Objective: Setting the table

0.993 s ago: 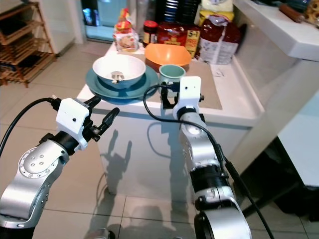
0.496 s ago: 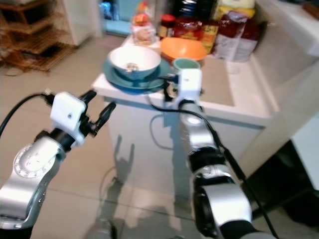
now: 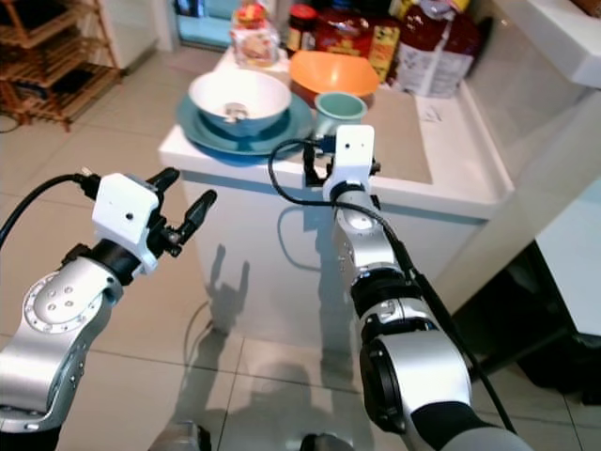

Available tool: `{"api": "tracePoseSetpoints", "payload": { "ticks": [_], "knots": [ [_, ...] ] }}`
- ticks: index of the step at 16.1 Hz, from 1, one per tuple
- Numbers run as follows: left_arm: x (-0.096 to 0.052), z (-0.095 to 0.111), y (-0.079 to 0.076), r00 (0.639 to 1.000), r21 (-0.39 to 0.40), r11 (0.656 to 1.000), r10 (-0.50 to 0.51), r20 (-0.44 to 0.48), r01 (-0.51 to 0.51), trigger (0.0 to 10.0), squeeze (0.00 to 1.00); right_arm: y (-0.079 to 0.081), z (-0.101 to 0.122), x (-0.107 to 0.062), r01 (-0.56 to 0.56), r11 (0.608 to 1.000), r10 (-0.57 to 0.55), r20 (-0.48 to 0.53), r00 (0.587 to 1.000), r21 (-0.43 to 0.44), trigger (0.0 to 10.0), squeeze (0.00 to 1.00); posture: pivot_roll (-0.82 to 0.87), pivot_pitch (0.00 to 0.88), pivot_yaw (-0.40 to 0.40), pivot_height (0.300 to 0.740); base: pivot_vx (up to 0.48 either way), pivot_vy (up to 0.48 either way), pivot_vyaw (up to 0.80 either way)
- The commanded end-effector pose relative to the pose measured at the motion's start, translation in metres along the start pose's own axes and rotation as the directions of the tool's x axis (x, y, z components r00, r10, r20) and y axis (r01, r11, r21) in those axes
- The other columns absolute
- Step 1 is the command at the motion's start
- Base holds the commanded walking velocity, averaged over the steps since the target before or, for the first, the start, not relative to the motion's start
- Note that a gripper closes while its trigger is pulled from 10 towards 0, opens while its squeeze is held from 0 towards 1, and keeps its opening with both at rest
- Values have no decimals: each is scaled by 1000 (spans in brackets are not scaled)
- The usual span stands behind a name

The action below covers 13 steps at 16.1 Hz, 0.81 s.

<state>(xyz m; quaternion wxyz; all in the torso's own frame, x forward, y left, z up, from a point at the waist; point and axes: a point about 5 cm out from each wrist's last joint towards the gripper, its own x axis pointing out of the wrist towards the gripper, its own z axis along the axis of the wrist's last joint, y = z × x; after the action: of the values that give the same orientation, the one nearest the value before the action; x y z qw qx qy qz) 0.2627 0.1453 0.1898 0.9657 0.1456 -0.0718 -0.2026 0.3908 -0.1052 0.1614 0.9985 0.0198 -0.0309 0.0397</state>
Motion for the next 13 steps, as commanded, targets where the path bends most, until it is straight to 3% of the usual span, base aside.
{"api": "tracePoseSetpoints", "payload": {
  "ticks": [1,3,6,13],
  "knots": [
    [-1,3,-4,1000,3,1000,-8,7,7,10000,0,-4,10,5,17,1000,-17,32,999,-11,10000,0,181,95,-94,740,0,0,0],
    [-1,3,-4,1000,0,1000,-4,5,4,10000,0,-4,10,6,23,999,-23,29,999,-25,10000,0,182,100,-96,740,0,0,0],
    [-2,5,-3,1000,11,1000,14,3,-14,10000,0,3,14,8,-54,998,52,53,997,42,10000,0,197,104,-105,740,0,0,0],
    [-6,8,-4,1000,0,1000,18,15,-18,10000,0,3,20,9,-64,997,61,94,994,33,10000,0,202,104,-116,740,0,0,0]
  ]
}}
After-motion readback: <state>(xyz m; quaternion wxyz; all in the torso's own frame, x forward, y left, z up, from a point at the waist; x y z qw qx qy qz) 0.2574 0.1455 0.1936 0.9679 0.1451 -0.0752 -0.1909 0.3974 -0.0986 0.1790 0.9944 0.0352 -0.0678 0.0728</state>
